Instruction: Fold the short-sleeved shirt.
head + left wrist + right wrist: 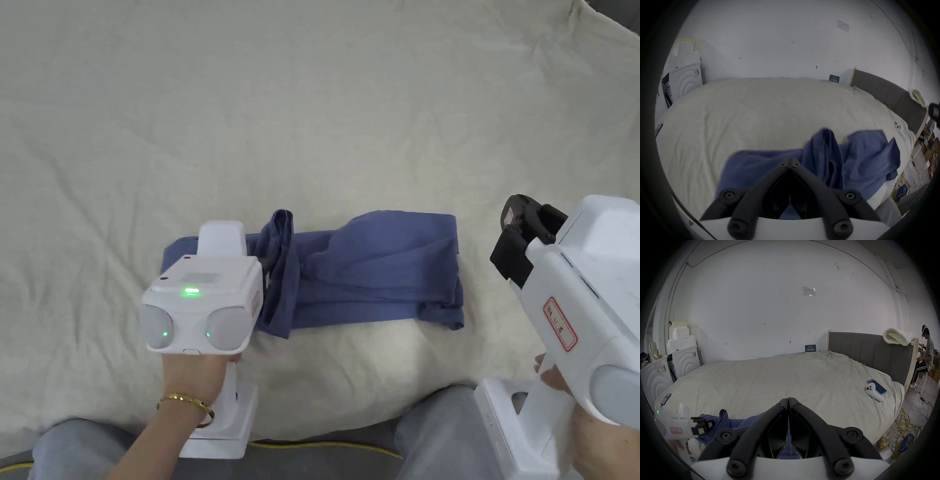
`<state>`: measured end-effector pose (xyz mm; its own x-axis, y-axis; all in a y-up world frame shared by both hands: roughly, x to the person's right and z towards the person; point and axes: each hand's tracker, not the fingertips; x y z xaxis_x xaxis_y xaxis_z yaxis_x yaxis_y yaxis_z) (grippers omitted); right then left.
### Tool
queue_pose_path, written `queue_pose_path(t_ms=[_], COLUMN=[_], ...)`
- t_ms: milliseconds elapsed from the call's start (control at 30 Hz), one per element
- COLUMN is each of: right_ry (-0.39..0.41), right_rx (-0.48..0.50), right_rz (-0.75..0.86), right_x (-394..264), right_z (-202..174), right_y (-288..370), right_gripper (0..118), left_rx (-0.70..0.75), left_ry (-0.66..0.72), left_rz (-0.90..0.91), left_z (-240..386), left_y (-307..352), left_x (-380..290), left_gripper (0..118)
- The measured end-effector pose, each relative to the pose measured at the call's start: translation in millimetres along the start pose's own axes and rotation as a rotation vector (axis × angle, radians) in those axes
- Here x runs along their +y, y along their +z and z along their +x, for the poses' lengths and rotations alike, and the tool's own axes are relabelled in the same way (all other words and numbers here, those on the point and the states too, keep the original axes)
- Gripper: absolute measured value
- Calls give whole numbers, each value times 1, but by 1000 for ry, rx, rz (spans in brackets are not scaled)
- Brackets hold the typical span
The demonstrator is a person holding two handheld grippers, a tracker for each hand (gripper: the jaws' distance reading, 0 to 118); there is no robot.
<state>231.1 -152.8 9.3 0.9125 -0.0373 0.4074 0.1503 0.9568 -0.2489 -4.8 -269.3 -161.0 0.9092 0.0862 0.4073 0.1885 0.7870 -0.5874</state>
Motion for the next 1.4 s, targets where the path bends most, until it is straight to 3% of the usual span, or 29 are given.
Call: queue_pose_path(t_ms=[167, 567, 800, 1000, 1200, 1333, 1400], right_ry=[-2, -10, -2, -11, -7, 6, 10], right_rx=[-16, -21, 4, 16, 32, 34, 31], right_rz=[-20, -36, -25, -17, -24, -35, -38], right_x=[-5, -10, -6, -4, -3, -3, -3], right_z=[8, 14, 5, -1, -8, -13, -14], right_y=[0, 3, 3, 1, -2, -5, -6], right_gripper=[0, 0, 0, 0, 0, 0, 0], left_rx=[-60, -123, -237, -288, -249, -324, -339], left_ry=[29, -58, -12, 166, 290, 378, 420], left_rz=[-22, -94, -86, -100, -176, -275, -313], left_z=[24, 64, 21, -59, -134, -172, -185], left_y=[0, -10, 20, 35, 32, 24, 19], left_x=[-12, -10, 41, 93, 99, 89, 83], left_gripper=[0, 0, 0, 0, 0, 0, 16])
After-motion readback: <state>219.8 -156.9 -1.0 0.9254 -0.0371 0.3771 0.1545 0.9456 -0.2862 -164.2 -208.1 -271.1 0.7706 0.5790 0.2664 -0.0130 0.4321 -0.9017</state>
